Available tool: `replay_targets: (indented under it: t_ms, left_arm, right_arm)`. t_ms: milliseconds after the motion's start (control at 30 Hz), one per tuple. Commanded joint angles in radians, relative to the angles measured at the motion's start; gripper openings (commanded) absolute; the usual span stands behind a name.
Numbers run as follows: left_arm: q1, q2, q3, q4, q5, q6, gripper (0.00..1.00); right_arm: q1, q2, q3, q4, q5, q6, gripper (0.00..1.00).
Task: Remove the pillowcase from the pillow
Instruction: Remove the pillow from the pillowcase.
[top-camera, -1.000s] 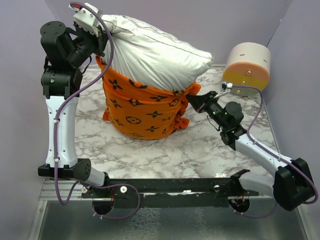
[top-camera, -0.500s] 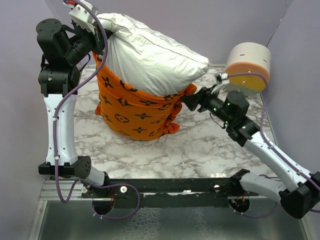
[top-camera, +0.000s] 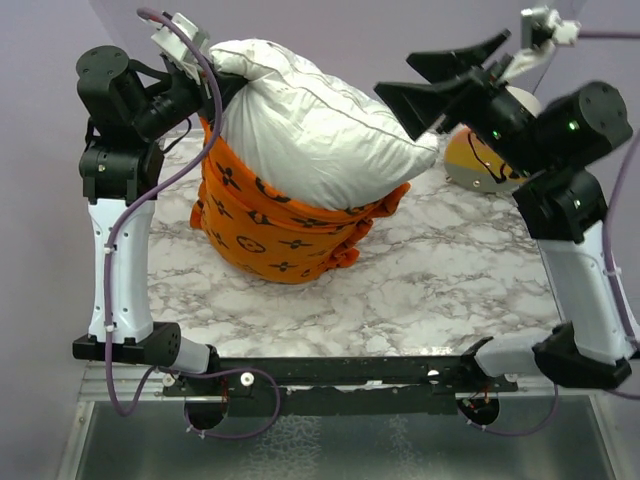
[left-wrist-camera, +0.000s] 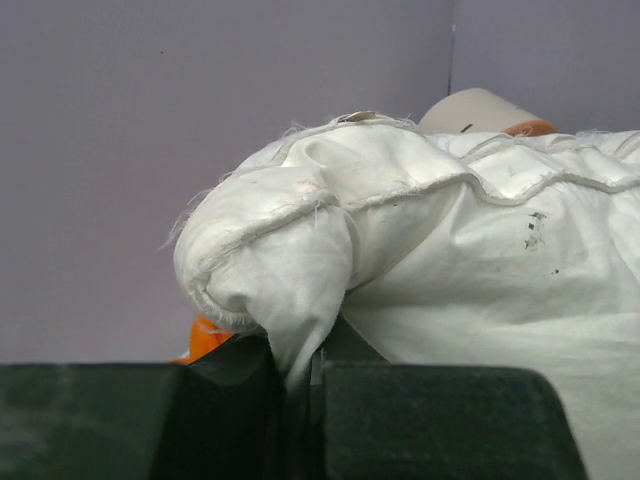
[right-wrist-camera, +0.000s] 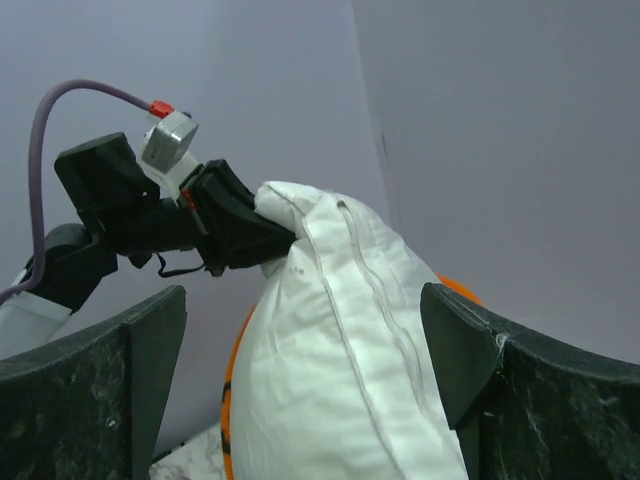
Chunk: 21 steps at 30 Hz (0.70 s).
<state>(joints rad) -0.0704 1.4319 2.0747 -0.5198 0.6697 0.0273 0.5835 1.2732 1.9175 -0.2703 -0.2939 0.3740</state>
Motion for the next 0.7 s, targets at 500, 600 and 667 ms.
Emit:
replay_targets:
  t_ms: [500, 600, 667]
  left_arm:
    - [-0.069, -0.011, 0.068, -0.051, 0.126, -0.016, 0.16]
    - [-0.068, 0.002, 0.097, -0.129, 0.066, 0.059, 0.91]
    - [-0.021, 0.007, 0.091, -0.175, 0.006, 0.113, 0.99]
  right_arm:
    - [0.217, 0.569, 0.409, -0.434, 0.061, -0.392, 0.51]
    - [0.217, 0.504, 0.325, -0.302, 0.070, -0.422, 0.04]
    - [0.210, 0.408, 0.200, -0.163, 0.014, -0.436, 0.01]
